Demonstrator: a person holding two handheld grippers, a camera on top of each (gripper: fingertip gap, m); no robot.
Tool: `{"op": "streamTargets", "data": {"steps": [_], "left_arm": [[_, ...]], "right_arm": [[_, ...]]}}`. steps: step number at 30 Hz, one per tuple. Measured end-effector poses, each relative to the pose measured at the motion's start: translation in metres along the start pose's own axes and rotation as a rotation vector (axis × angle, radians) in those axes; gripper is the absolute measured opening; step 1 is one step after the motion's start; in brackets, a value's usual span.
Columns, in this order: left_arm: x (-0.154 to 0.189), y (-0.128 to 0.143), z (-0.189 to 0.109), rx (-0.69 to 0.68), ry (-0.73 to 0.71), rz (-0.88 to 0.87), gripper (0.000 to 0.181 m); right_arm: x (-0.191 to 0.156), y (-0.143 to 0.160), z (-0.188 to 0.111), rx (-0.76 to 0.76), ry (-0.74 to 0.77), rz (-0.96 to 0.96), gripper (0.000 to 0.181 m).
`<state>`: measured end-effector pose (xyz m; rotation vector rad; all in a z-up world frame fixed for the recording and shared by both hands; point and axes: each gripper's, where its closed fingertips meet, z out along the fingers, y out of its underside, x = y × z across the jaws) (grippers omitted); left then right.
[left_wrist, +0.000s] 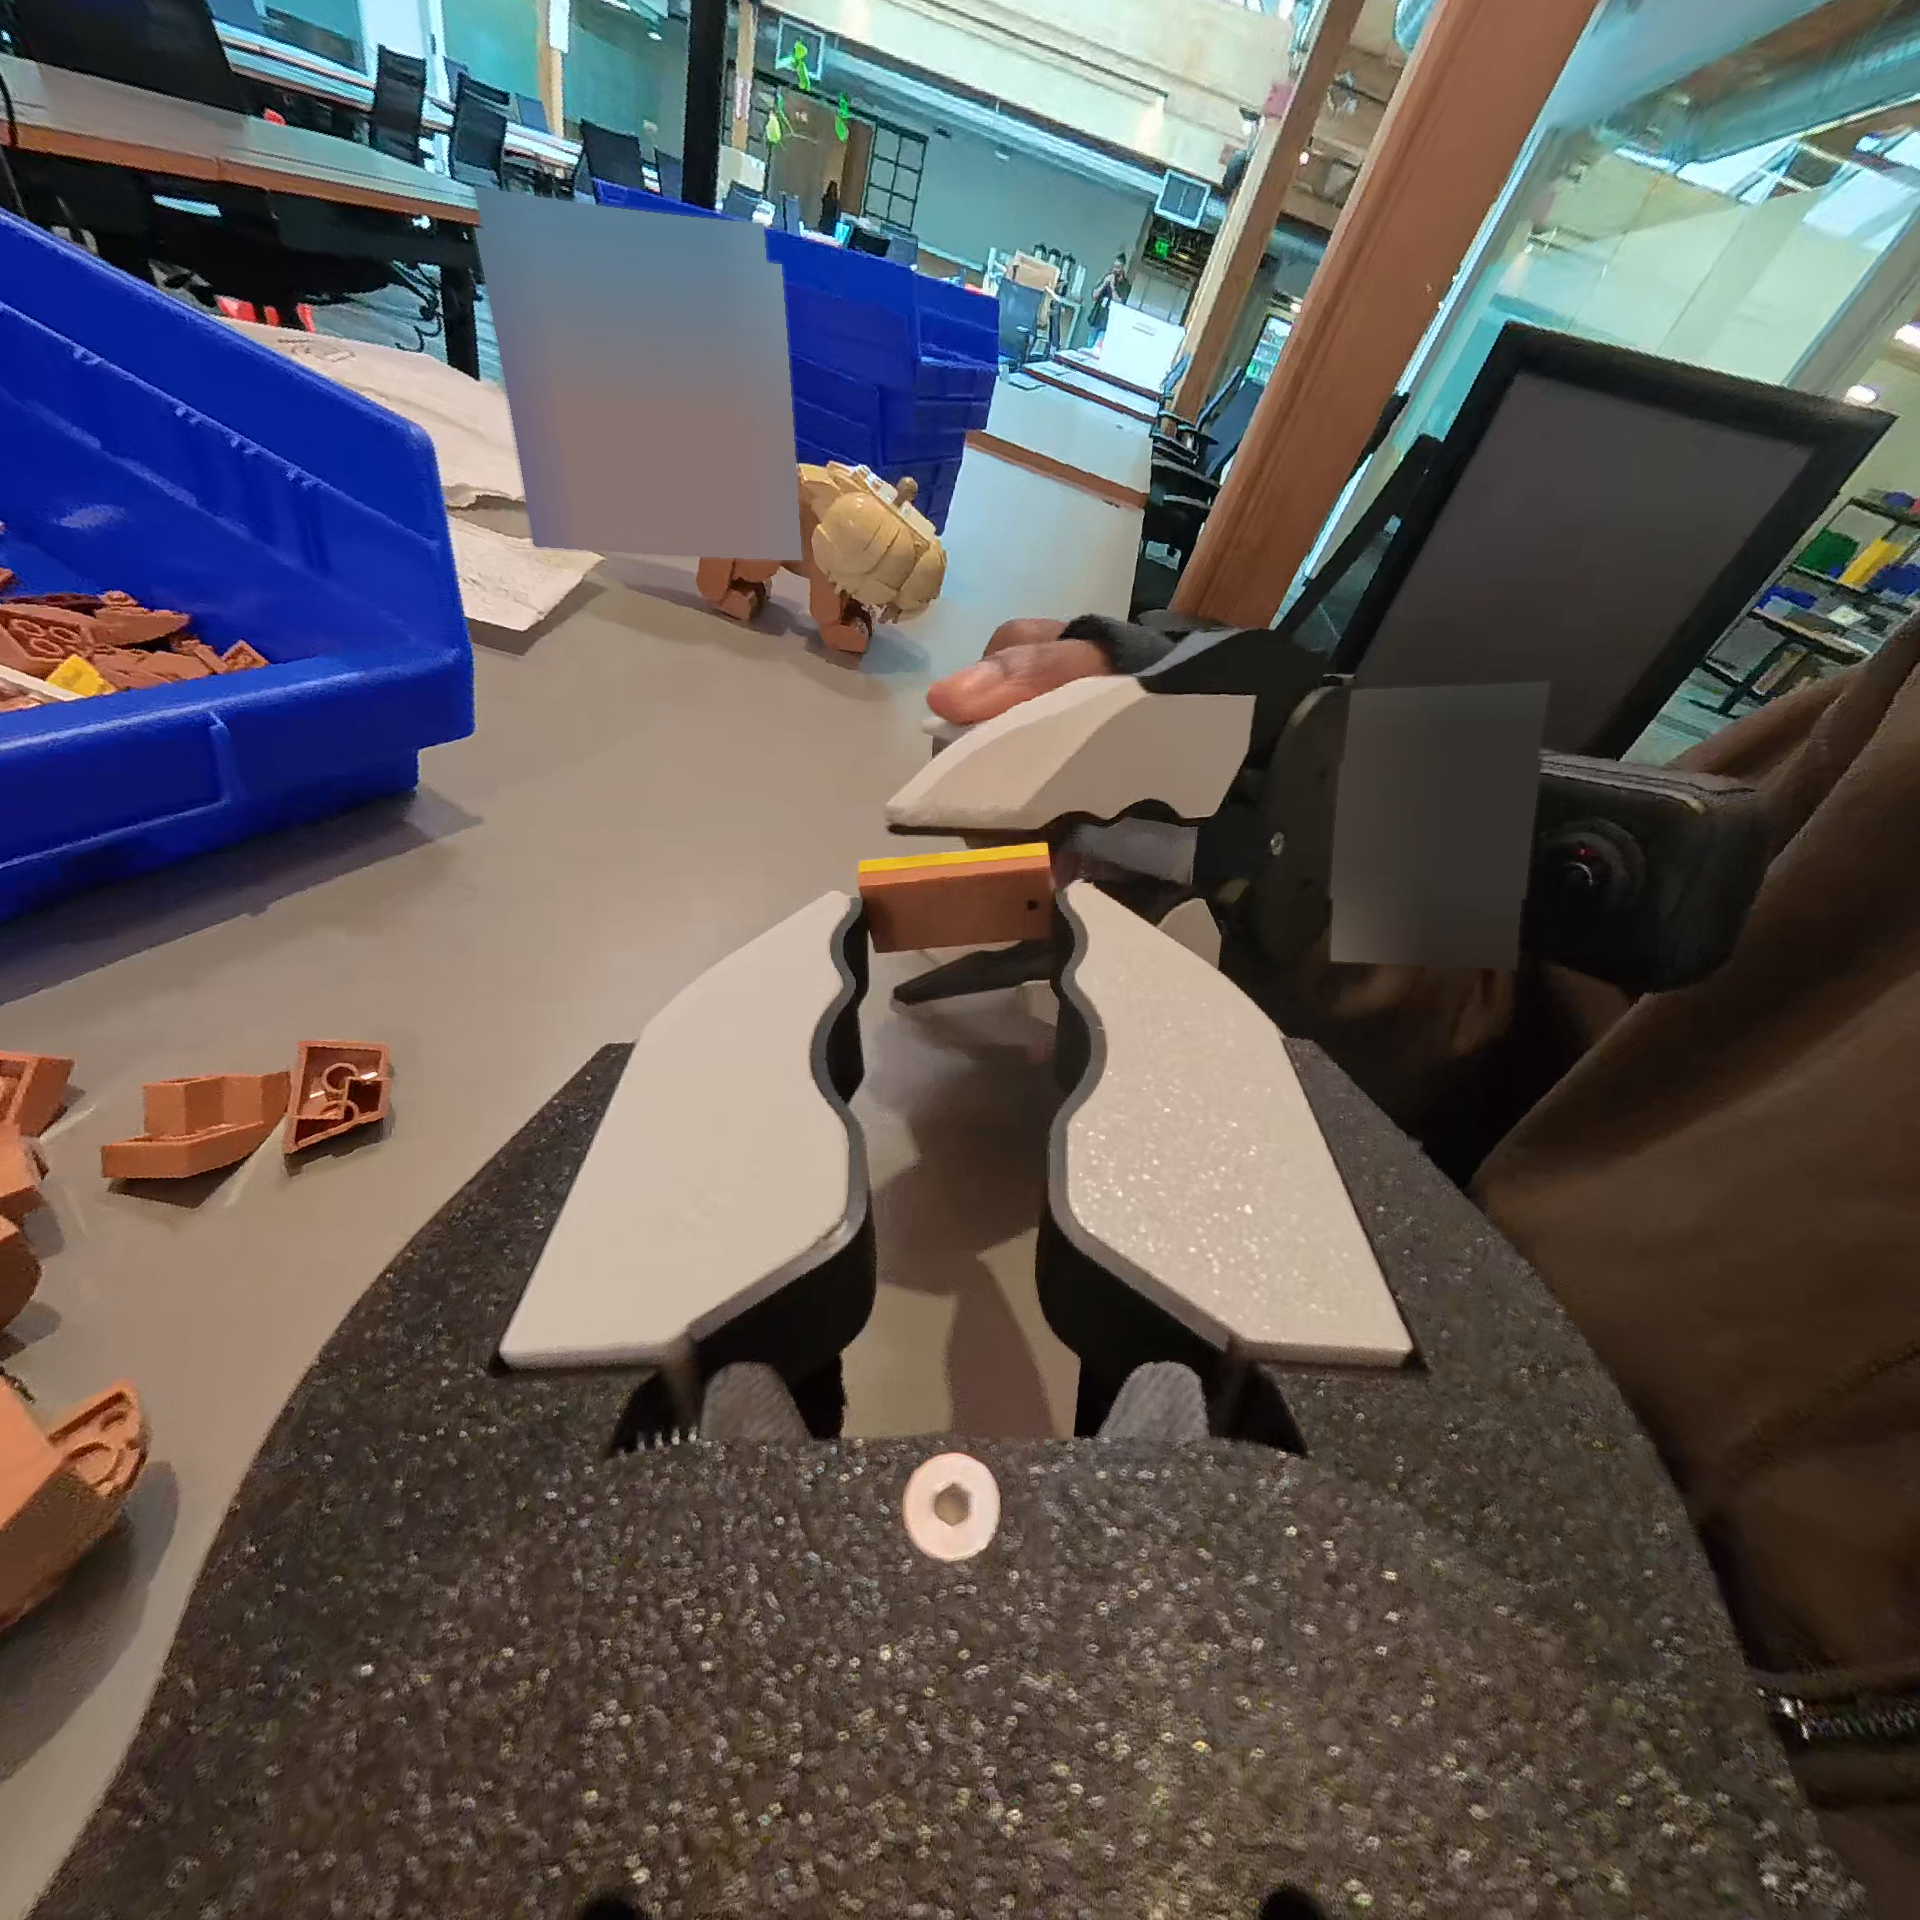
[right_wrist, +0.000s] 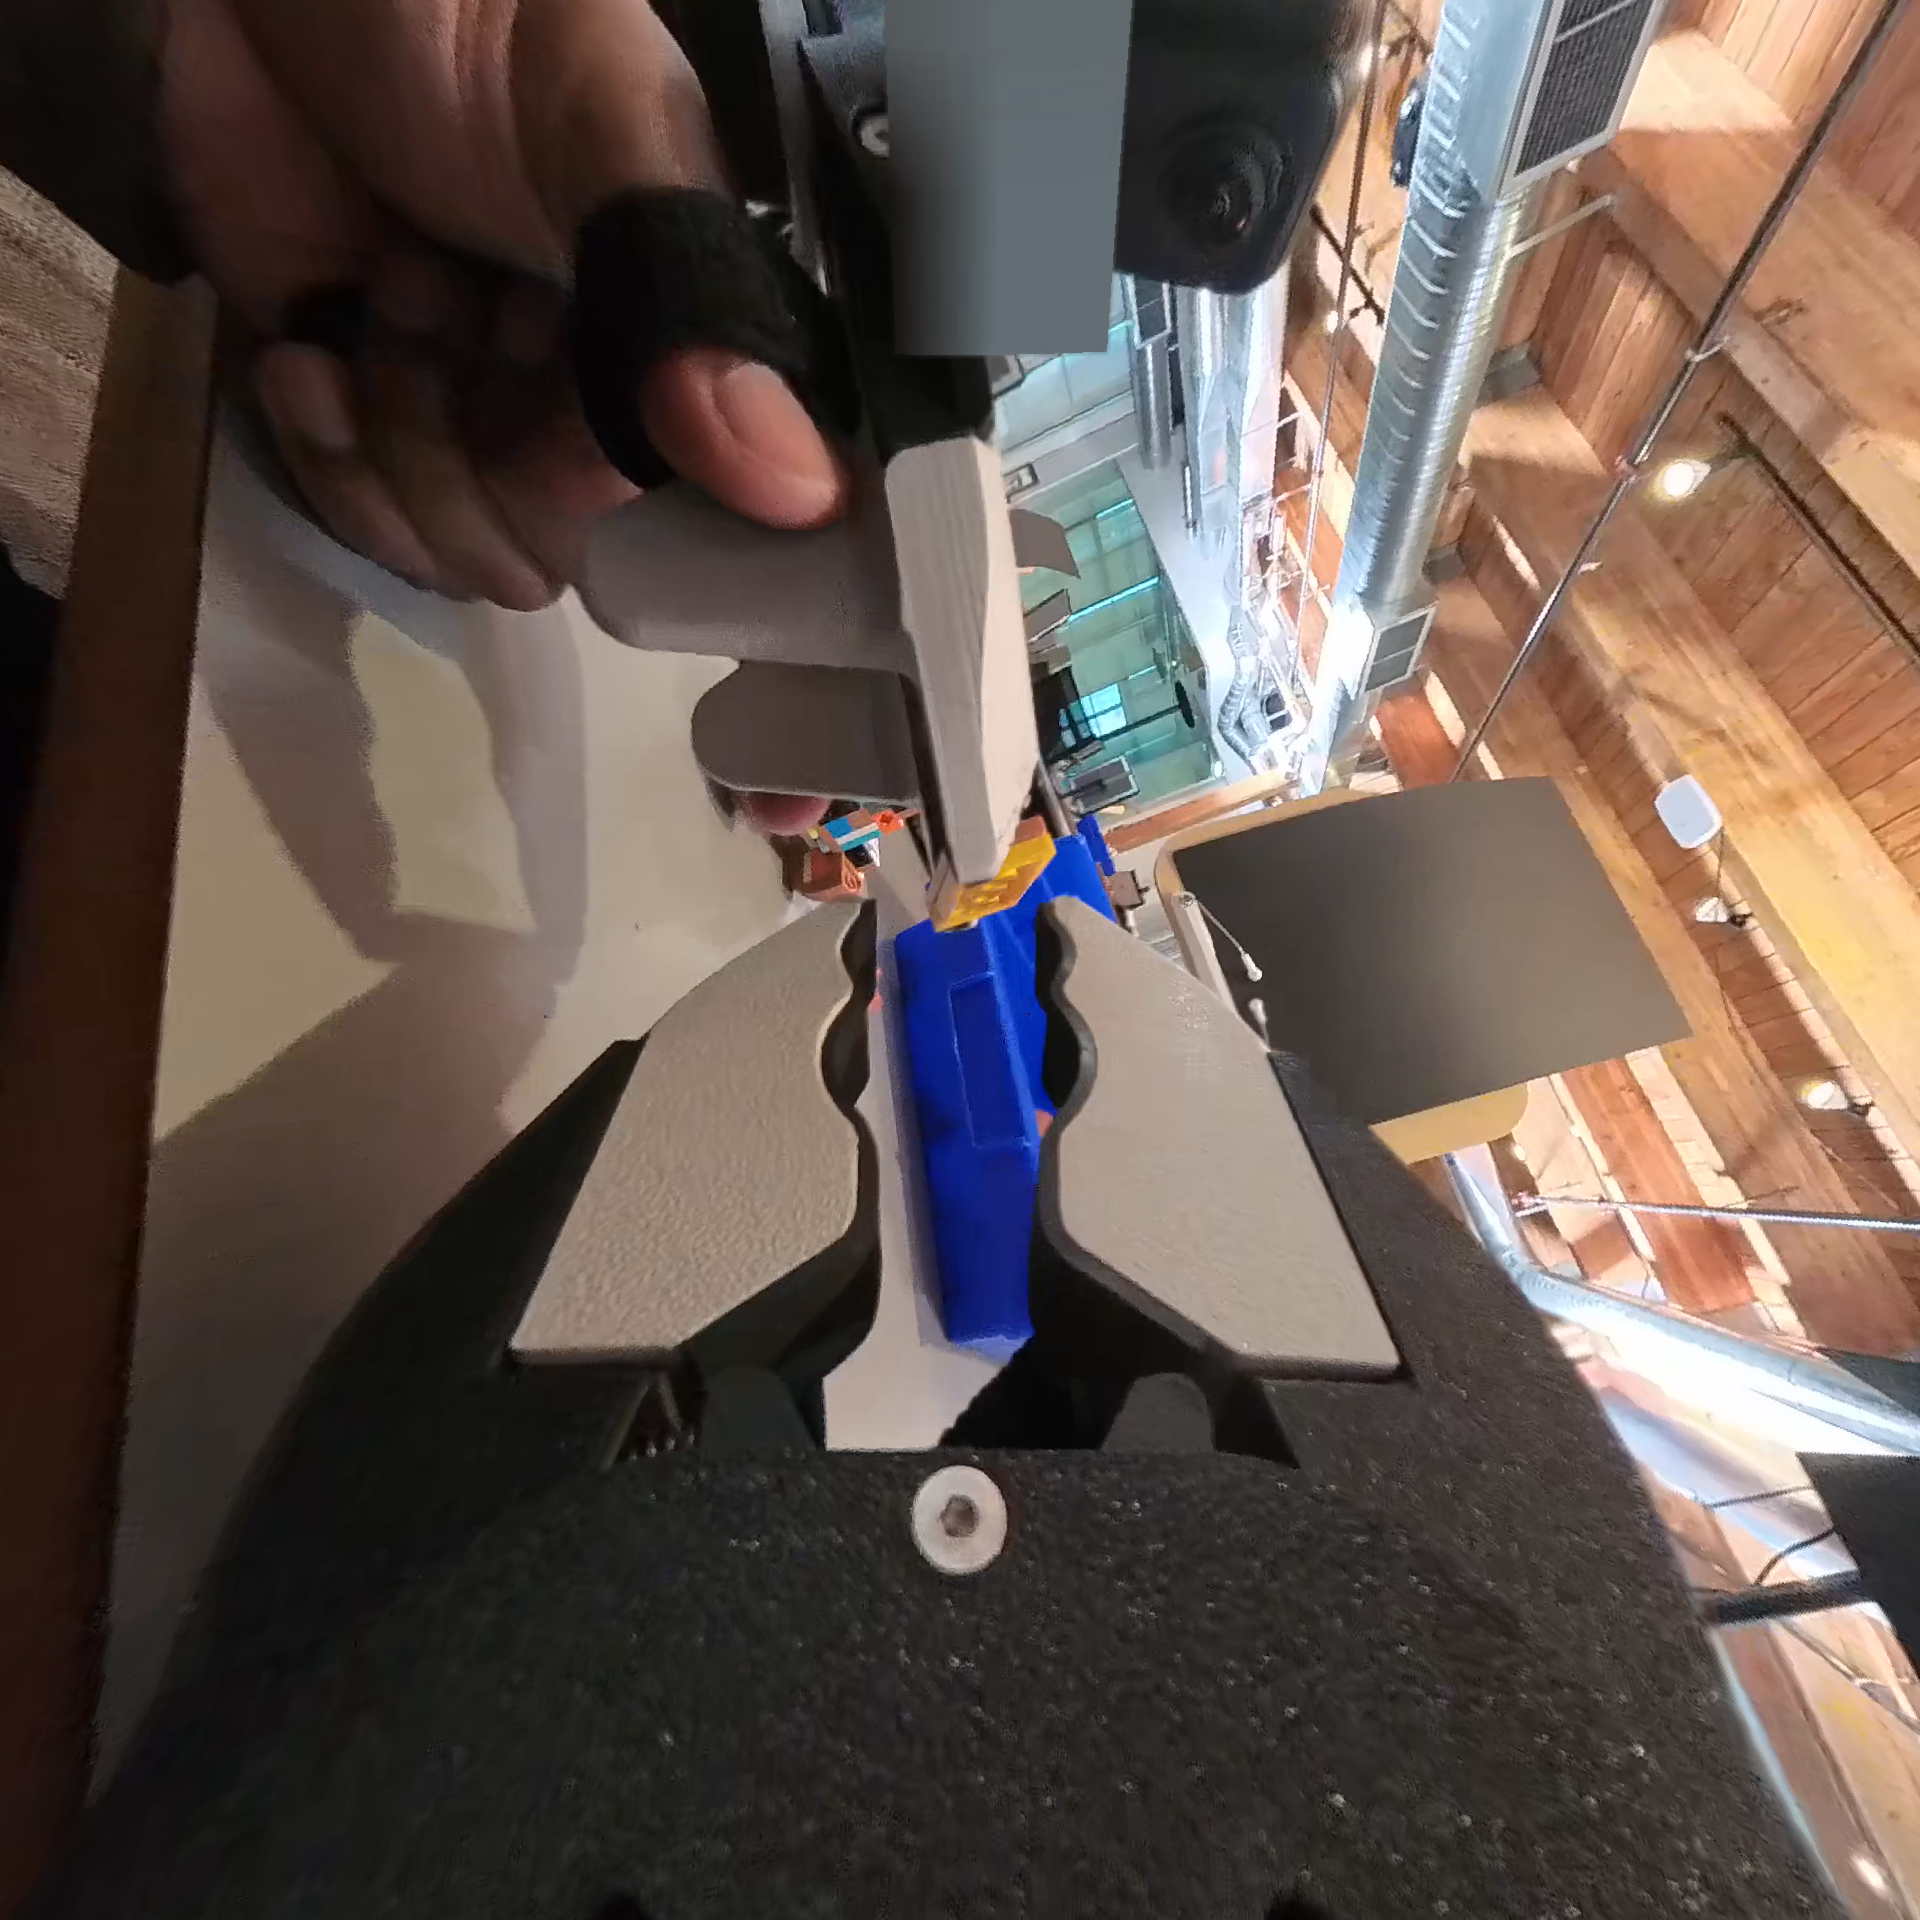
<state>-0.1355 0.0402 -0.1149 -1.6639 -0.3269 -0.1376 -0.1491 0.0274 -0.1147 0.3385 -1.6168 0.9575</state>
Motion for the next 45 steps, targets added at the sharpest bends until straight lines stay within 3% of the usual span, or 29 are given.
{"op": "streamTargets", "data": {"steps": [14,45], "left_arm": [[-0.0001,0.0080,0.0053,-0.064,-0.045,0.082,0.033],[0.0047,0.0084,0.0034,-0.072,-0.002,0.071,0.032]], "right_arm": [[-0.0011,-0.0035,-0.0024,-0.005,0.001,-0.045,0.018],[-0.0026,-0.0073,-0.0057,0.037,-0.047,-0.002,0.018]]}}
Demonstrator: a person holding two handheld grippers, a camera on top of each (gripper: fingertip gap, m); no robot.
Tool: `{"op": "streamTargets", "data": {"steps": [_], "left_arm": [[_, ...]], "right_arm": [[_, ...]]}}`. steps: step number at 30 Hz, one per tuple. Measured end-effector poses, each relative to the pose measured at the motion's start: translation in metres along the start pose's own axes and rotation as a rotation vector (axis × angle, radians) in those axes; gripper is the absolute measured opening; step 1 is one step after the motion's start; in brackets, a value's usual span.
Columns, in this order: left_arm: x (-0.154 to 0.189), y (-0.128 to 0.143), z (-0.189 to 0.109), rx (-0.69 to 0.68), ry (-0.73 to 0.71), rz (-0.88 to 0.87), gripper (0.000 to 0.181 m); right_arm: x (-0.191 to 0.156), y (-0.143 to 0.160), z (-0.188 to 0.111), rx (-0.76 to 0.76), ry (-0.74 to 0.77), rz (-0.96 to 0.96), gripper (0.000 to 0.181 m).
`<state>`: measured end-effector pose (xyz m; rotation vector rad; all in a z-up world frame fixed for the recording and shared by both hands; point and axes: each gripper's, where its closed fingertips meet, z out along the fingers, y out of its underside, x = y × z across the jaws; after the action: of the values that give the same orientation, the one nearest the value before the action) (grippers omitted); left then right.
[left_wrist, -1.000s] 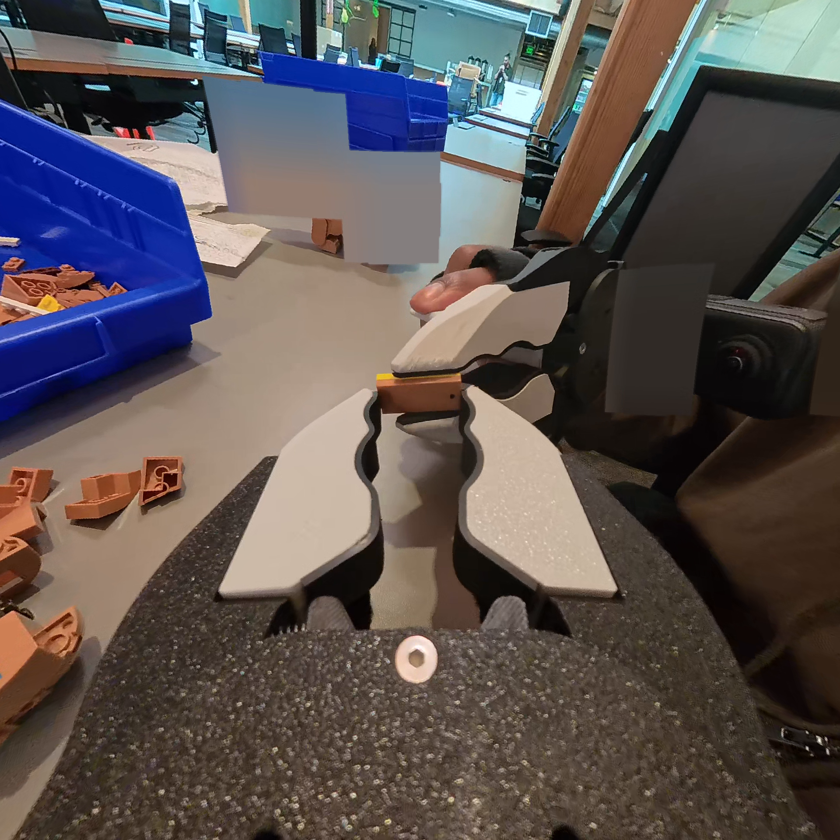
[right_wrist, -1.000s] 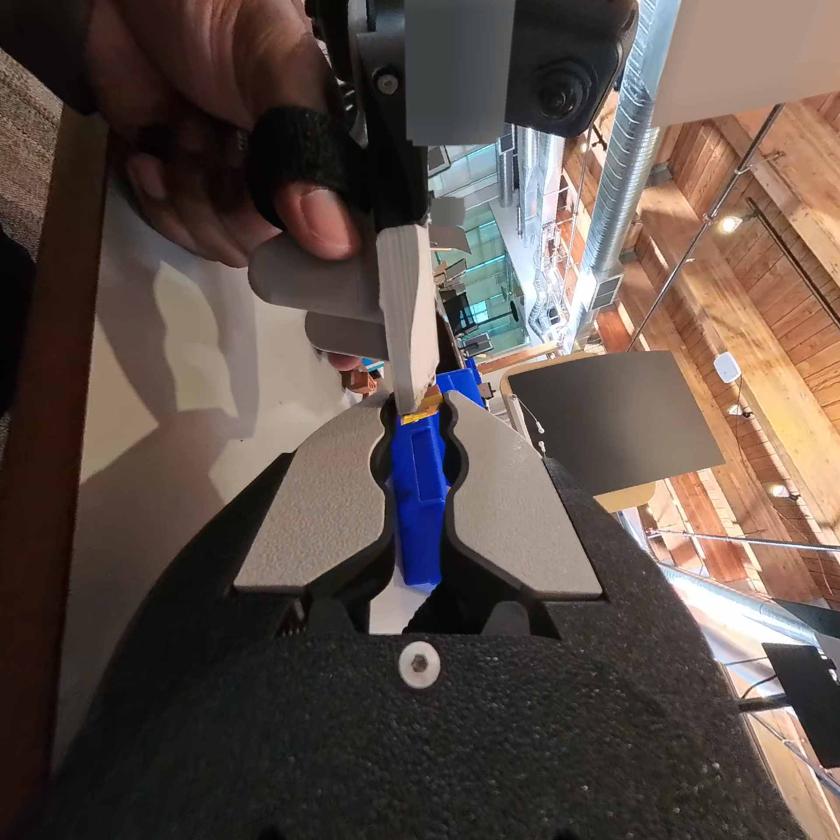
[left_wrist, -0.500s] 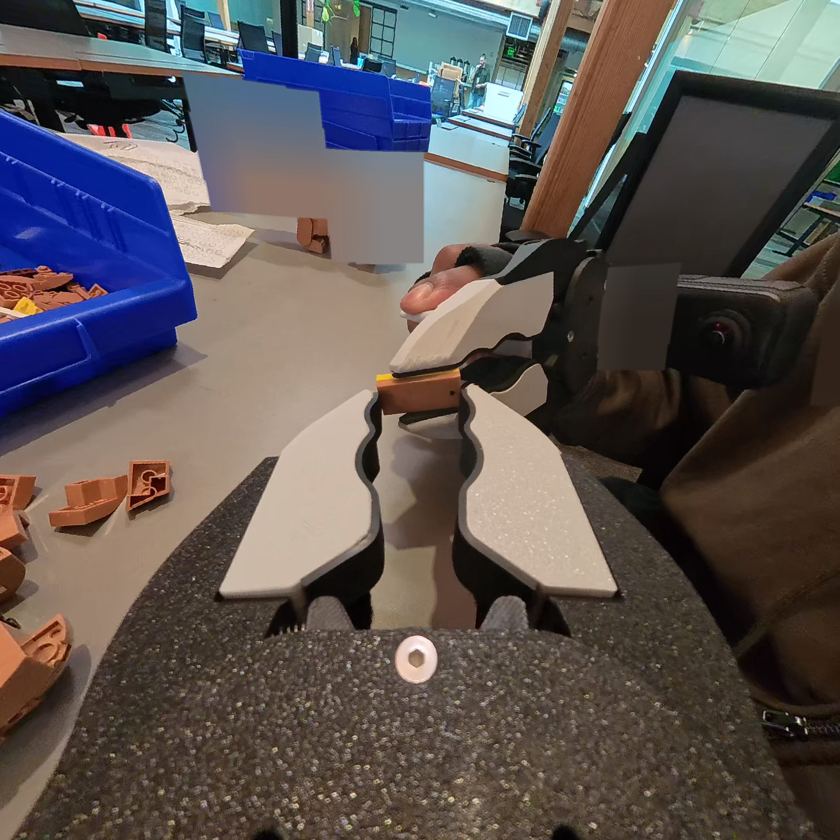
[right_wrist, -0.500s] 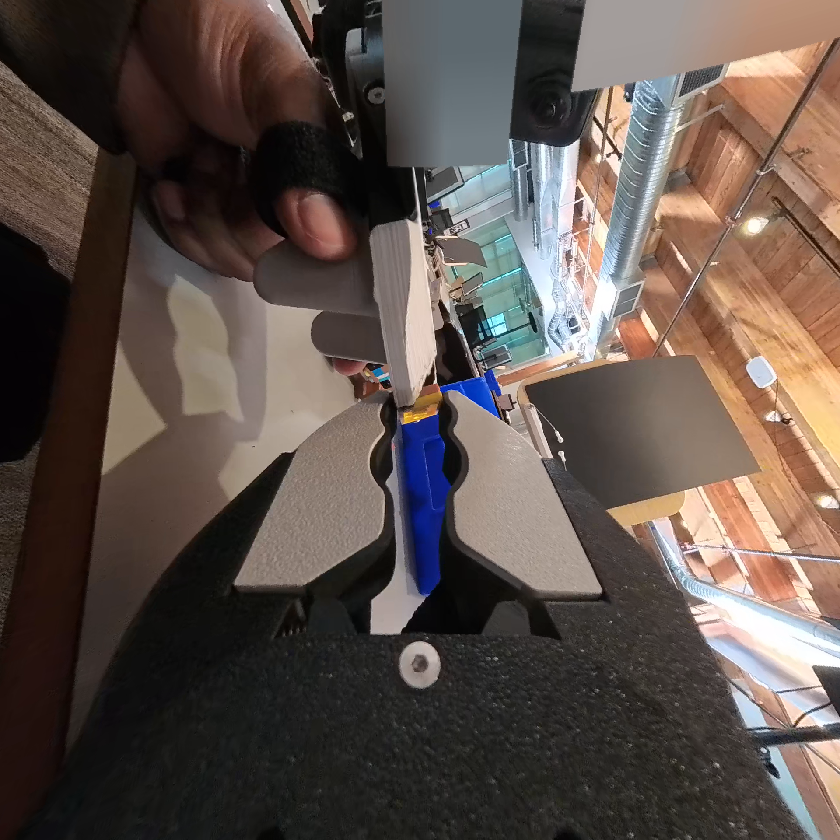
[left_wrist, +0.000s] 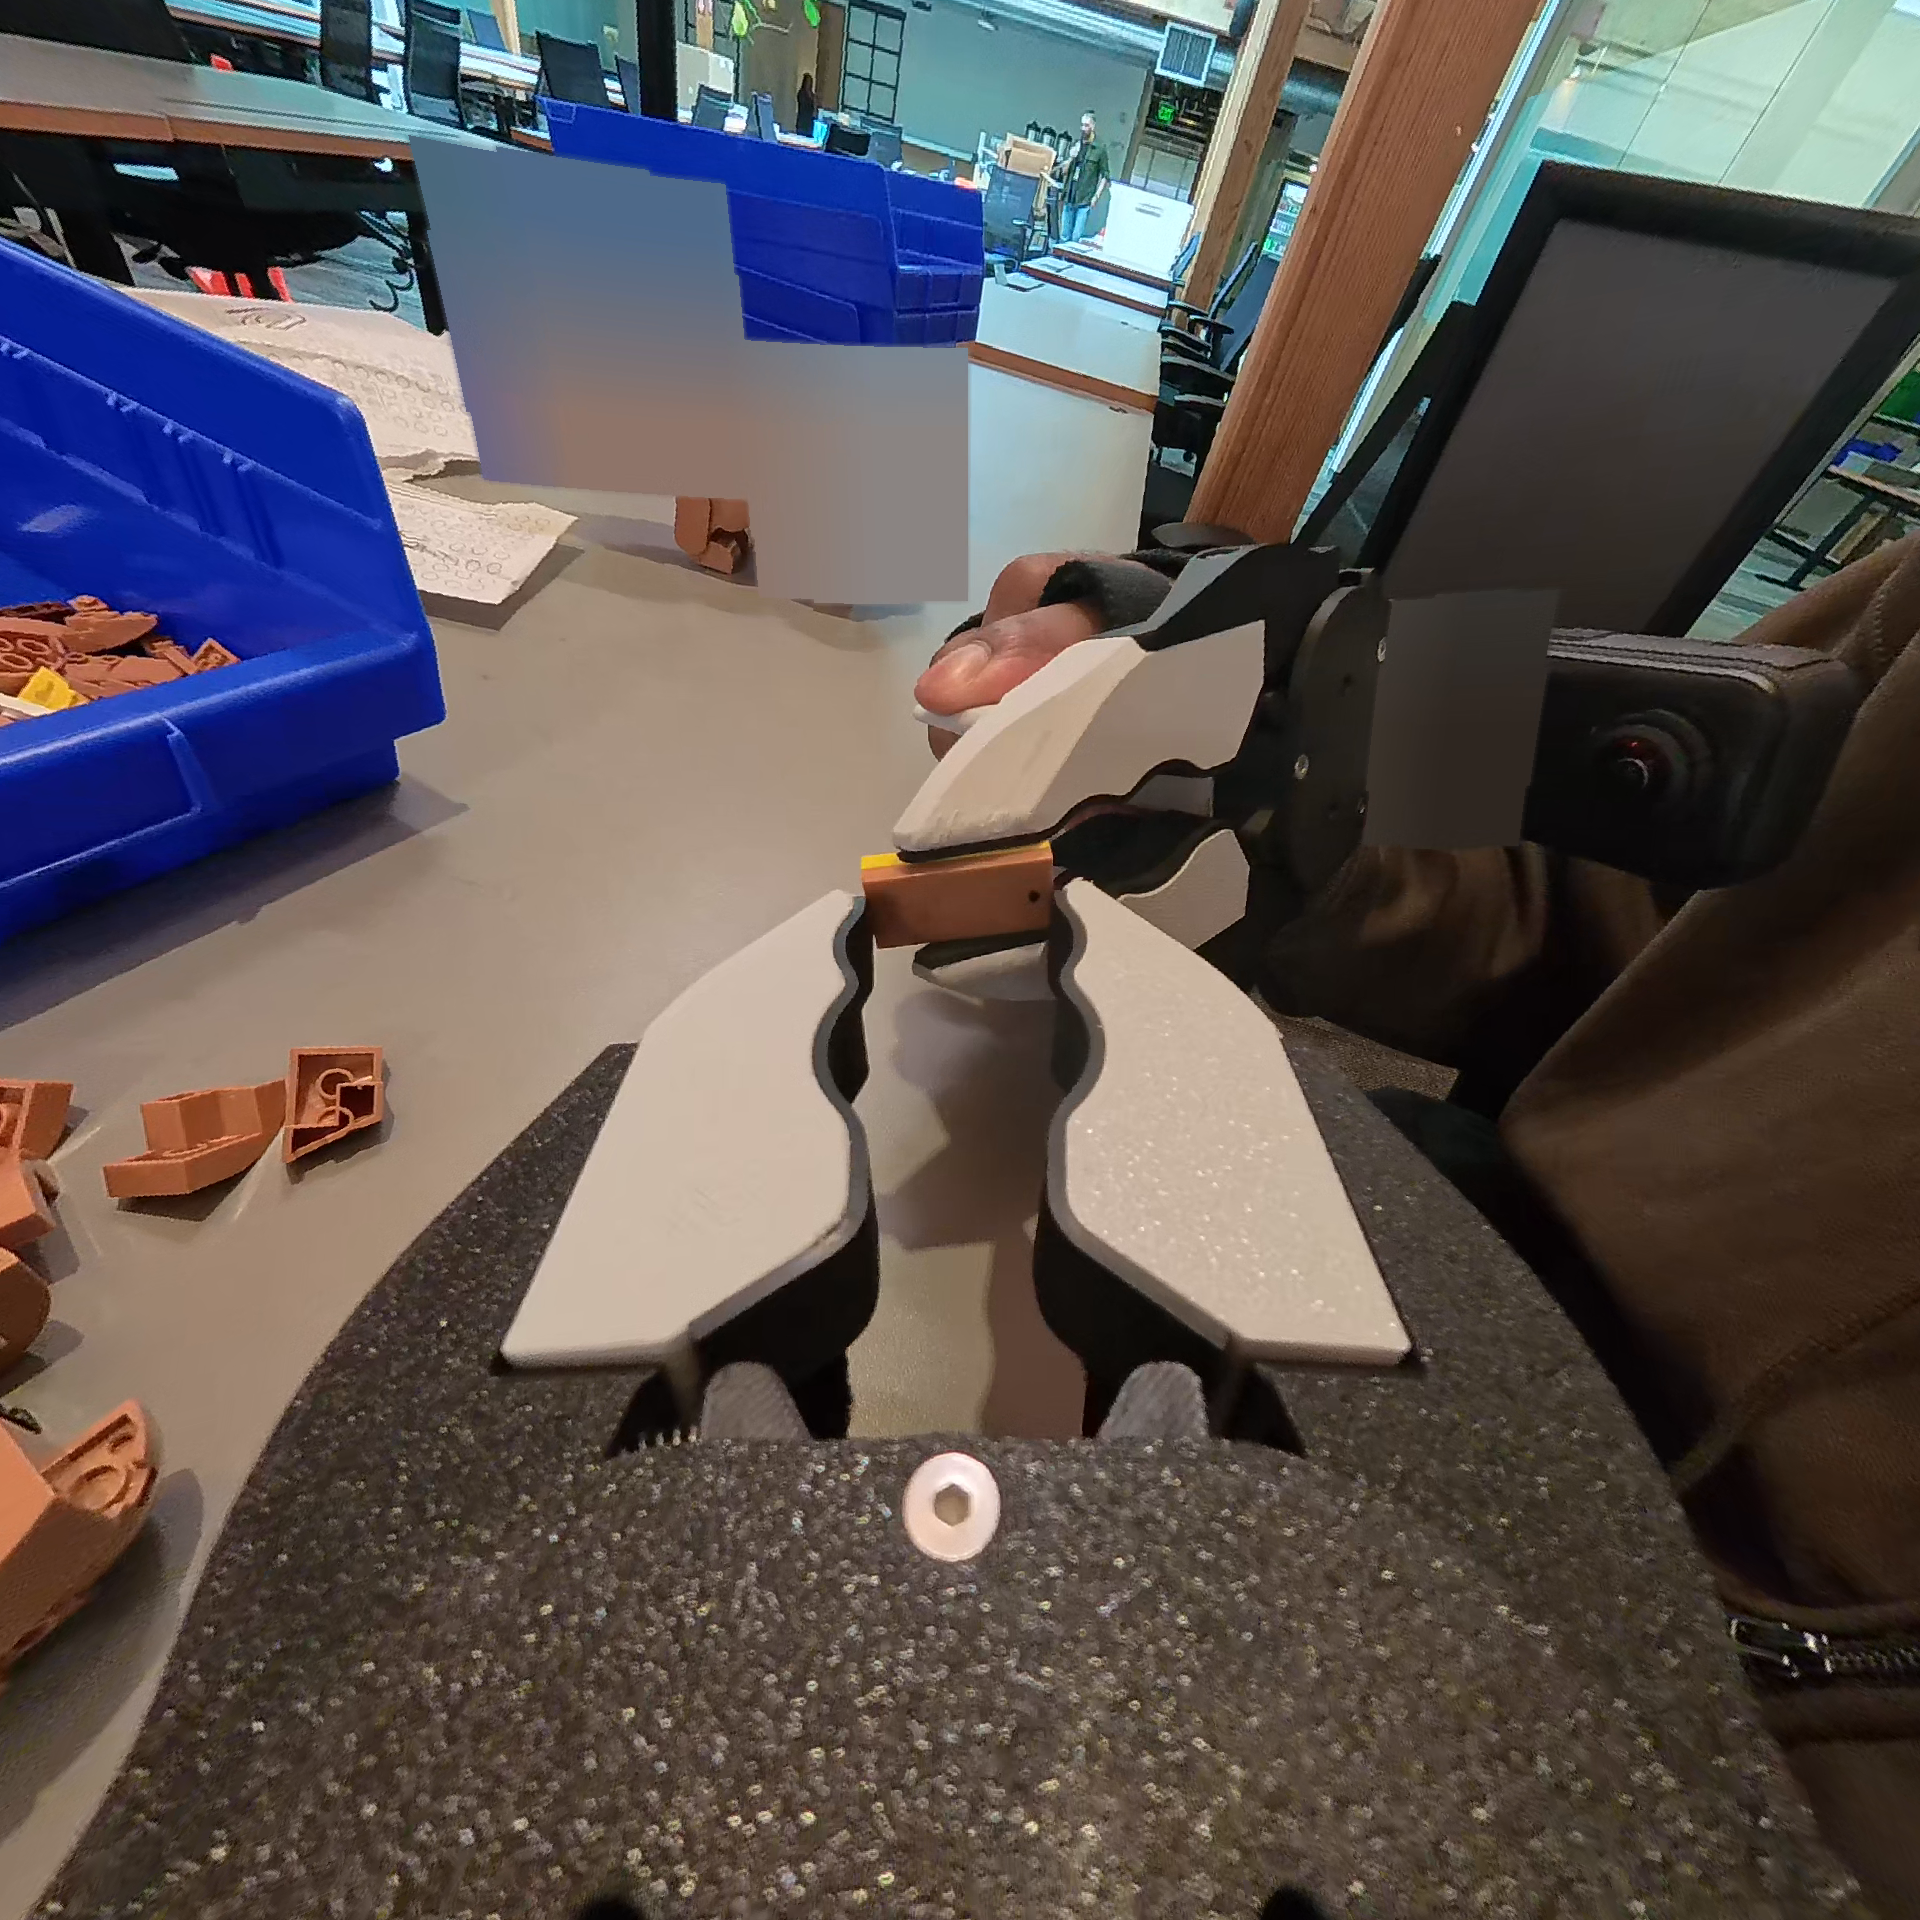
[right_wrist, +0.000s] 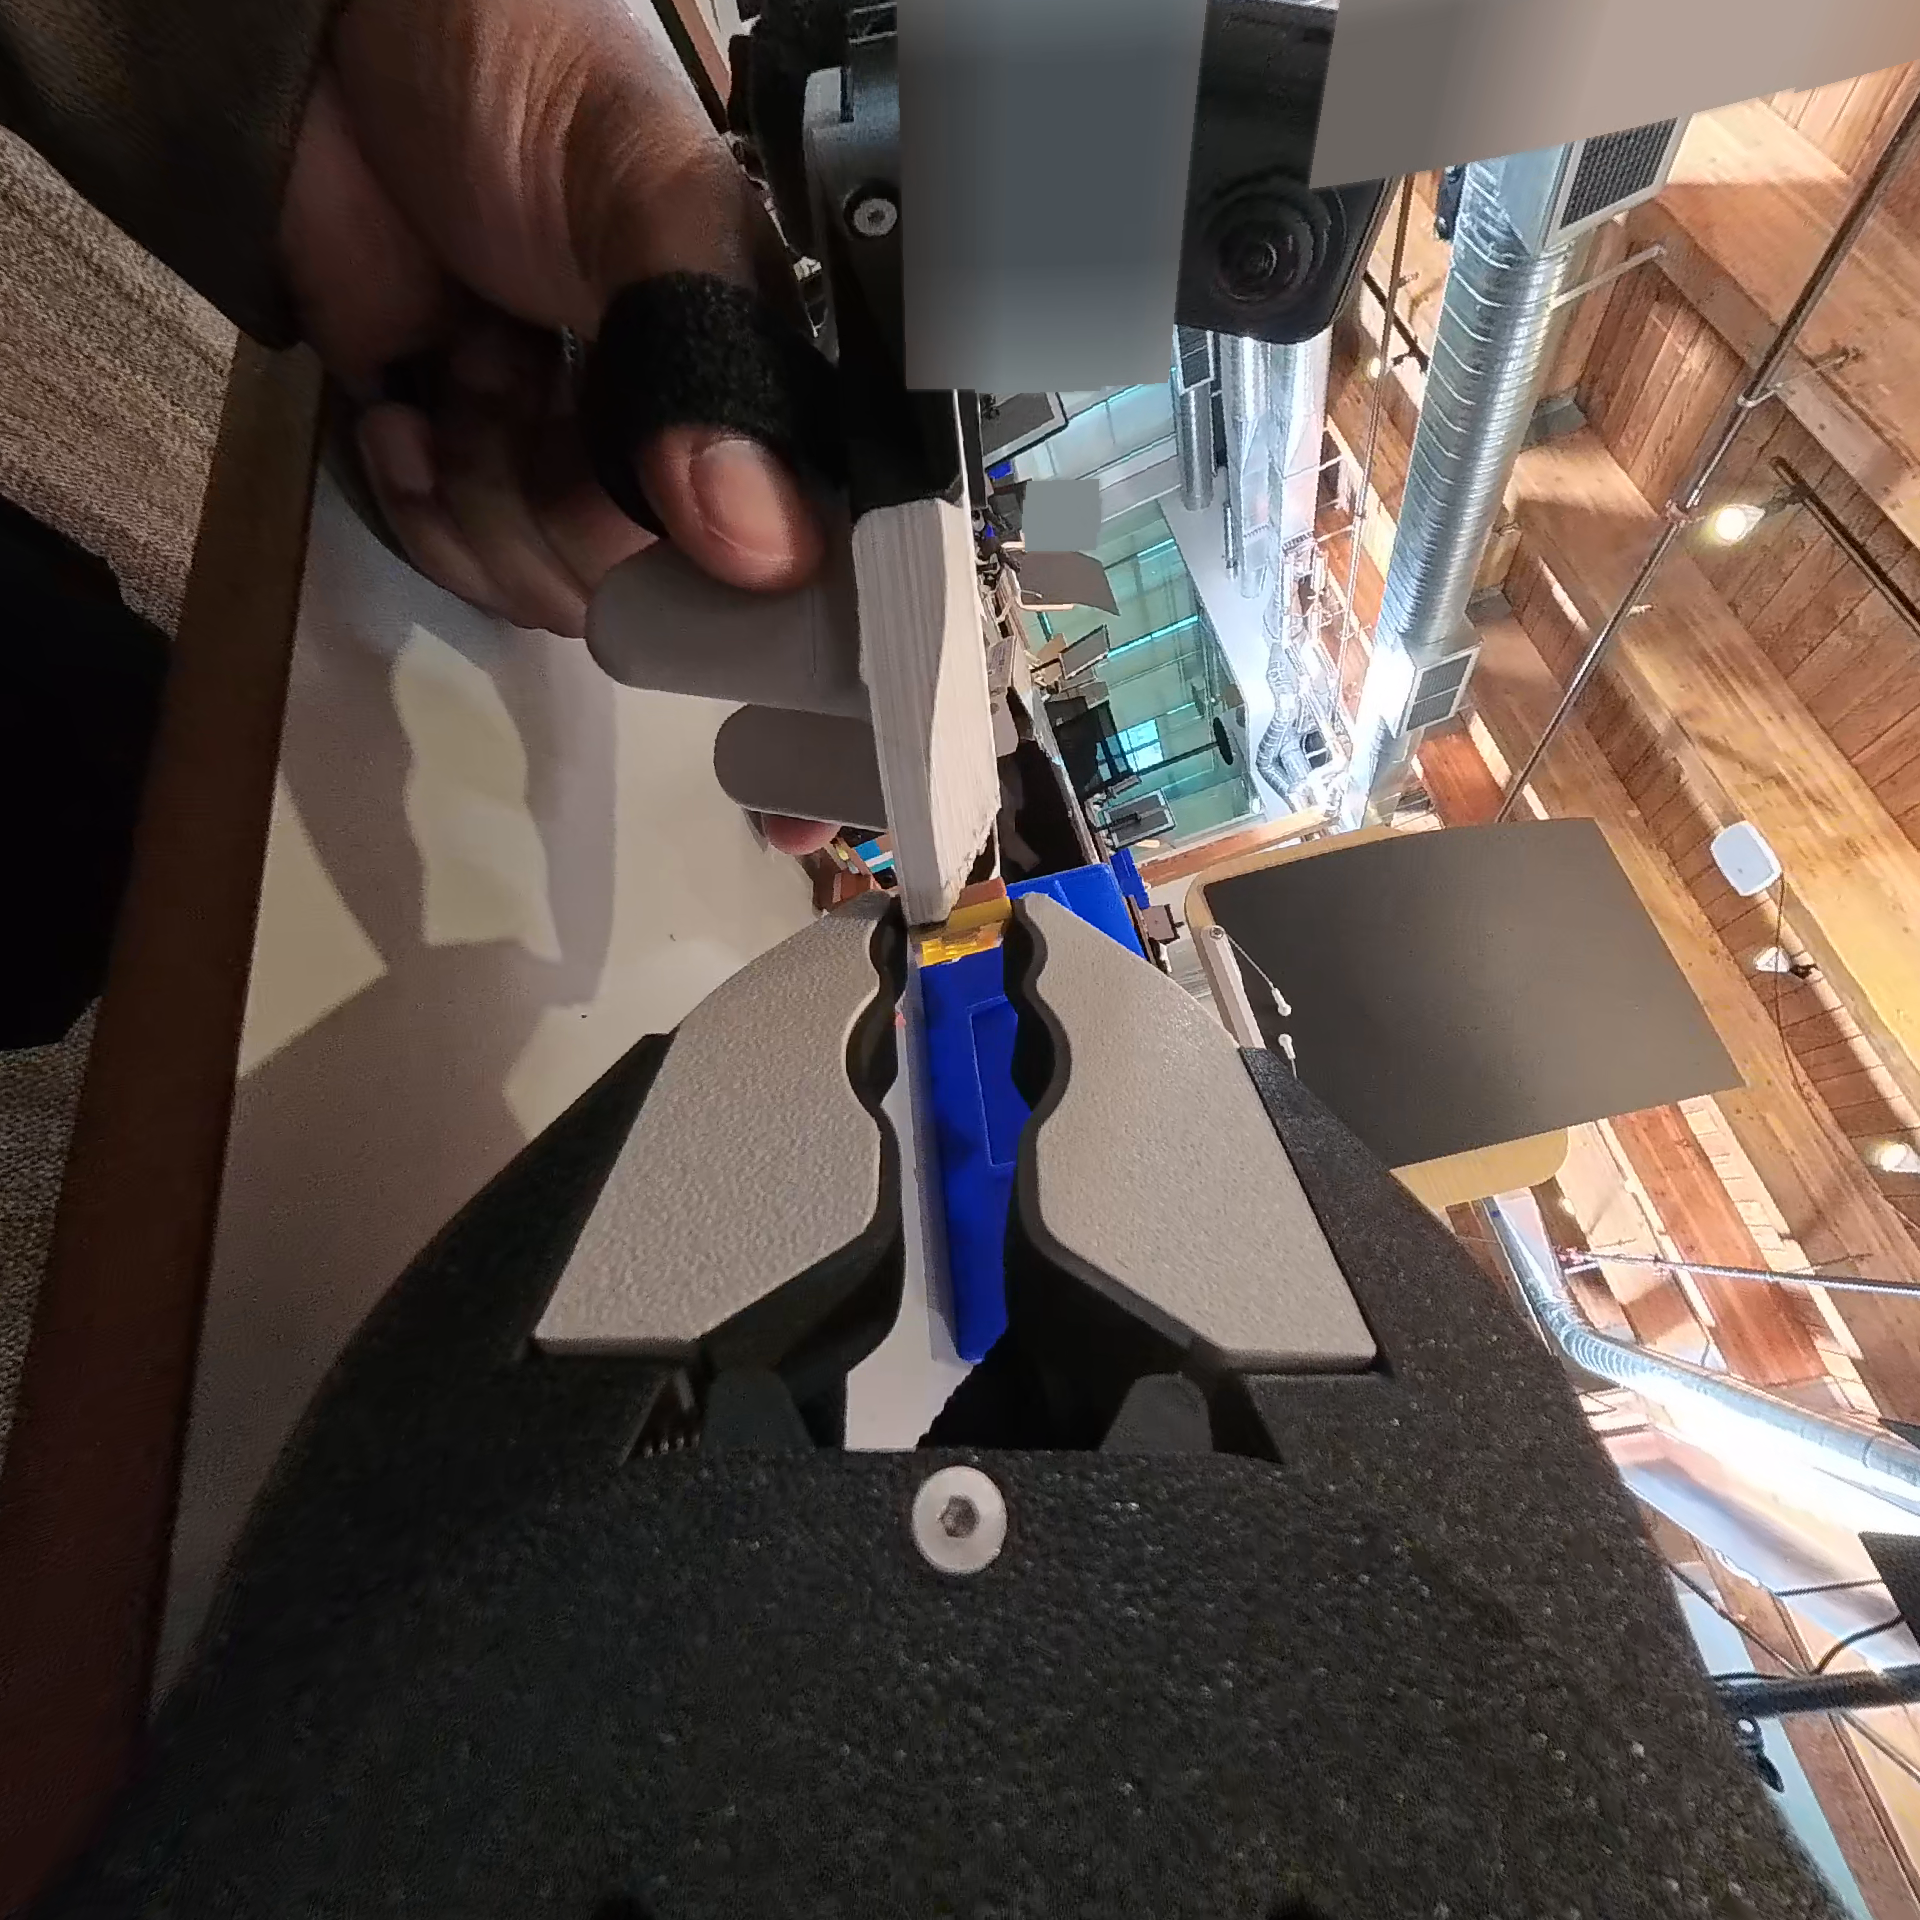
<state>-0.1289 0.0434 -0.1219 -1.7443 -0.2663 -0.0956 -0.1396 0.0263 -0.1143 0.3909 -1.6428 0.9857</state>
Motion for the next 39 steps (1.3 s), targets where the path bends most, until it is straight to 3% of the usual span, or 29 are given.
{"op": "streamTargets", "data": {"steps": [26,32,39], "left_arm": [[0.001,0.002,-0.002,-0.016,0.021,-0.030,0.032],[0.002,-0.004,-0.006,0.037,0.028,-0.018,0.032],[0.006,0.001,-0.002,0.002,0.037,0.017,0.032]], "right_arm": [[-0.004,0.001,-0.001,0.023,-0.021,0.002,0.017],[0.003,0.010,0.001,-0.020,0.025,0.022,0.020],[0.001,0.014,0.005,-0.068,0.050,-0.025,0.025]]}}
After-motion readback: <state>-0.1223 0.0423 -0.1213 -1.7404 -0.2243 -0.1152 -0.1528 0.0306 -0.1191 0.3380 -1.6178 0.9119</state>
